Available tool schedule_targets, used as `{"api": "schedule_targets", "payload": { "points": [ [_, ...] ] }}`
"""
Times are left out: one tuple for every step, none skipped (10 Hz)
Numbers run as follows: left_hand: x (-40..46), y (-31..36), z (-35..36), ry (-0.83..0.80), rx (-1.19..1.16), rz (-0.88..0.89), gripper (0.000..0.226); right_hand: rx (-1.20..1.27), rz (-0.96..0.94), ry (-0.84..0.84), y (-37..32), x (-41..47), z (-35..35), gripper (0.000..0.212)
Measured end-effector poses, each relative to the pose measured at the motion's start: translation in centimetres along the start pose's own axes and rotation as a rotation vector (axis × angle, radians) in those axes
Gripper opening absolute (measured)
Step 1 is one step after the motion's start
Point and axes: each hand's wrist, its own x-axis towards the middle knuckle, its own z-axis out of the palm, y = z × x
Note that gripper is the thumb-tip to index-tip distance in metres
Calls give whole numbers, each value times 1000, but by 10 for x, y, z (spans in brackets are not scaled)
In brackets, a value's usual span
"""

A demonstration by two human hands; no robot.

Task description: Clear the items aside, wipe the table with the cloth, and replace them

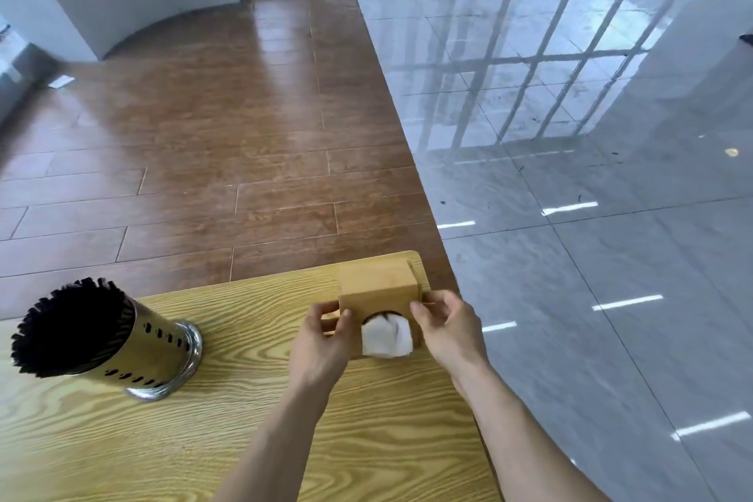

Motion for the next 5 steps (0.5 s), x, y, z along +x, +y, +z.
{"api": "schedule_targets", "payload": {
  "points": [
    [4,0,1,32,-25,0,30,-17,-11,28,-3,8,3,13],
    [7,-9,4,-19,-57,-12,37,-31,20,-27,4,11,9,23],
    [6,-16,7,-49,-46,16,45,34,41,-66,13,10,10,32],
    [7,-17,9,-49,-38,32,49,86,44,-103,13,8,9,38],
    [6,-19,10,-67,-37,34,52,101,54,-61,16,7,10,41]
  ]
}}
